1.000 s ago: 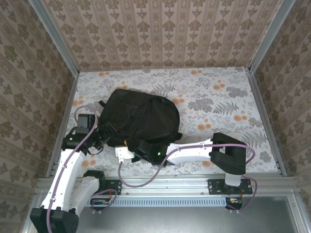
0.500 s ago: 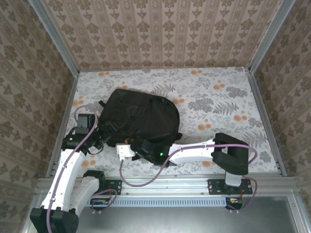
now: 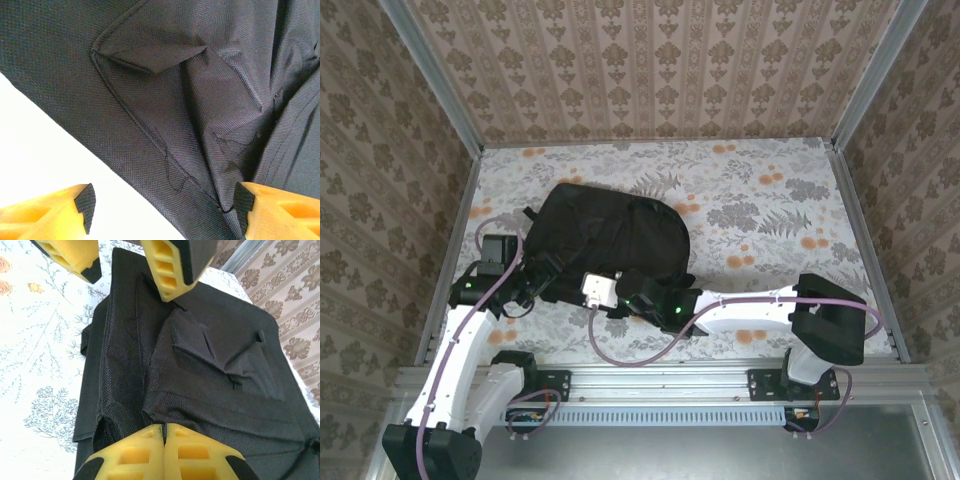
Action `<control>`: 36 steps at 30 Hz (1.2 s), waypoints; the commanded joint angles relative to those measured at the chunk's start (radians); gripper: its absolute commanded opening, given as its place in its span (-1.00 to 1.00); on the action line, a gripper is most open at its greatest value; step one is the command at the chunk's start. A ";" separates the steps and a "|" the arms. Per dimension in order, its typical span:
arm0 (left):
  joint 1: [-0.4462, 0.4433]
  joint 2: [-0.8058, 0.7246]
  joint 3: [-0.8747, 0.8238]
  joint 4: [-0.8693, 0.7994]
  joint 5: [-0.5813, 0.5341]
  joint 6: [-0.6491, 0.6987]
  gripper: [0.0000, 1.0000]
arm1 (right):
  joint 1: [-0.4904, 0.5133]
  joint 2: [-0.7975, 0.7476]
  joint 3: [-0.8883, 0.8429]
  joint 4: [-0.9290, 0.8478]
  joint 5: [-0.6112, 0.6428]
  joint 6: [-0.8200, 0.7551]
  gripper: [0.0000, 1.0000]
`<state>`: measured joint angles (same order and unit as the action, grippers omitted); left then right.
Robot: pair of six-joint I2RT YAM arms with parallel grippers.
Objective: Pack the student bag
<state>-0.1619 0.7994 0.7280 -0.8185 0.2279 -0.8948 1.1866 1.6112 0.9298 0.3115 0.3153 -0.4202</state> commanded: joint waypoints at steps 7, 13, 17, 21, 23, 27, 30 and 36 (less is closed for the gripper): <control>-0.039 0.013 -0.035 0.033 -0.003 -0.030 0.37 | -0.022 -0.110 -0.101 0.090 -0.165 0.192 -1.00; -0.045 0.049 -0.051 0.062 -0.027 -0.038 0.37 | -0.055 -0.167 -0.169 0.134 -0.287 0.216 -1.00; -0.052 0.081 -0.065 0.096 -0.030 -0.050 0.29 | -0.075 -0.168 -0.165 0.131 -0.298 0.250 -1.00; -0.063 0.089 -0.078 0.119 -0.041 -0.064 0.03 | -0.077 -0.157 -0.159 0.131 -0.300 0.269 -1.00; -0.064 0.085 -0.078 0.120 -0.050 -0.064 -0.15 | -0.076 -0.153 -0.160 0.130 -0.296 0.275 -1.00; -0.067 0.073 -0.083 0.130 -0.073 -0.054 -0.58 | -0.077 -0.152 -0.173 0.120 -0.284 0.271 -1.00; -0.067 0.067 -0.082 0.124 -0.094 -0.046 -0.84 | -0.078 -0.170 -0.198 0.119 -0.276 0.262 -1.00; -0.066 0.052 -0.075 0.119 -0.121 -0.023 -1.00 | -0.089 -0.214 -0.248 0.117 -0.279 0.262 -1.00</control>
<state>-0.2234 0.8753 0.6540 -0.6937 0.1665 -0.9600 1.1057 1.4414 0.7044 0.4164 0.0437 -0.1715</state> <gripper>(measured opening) 0.063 0.059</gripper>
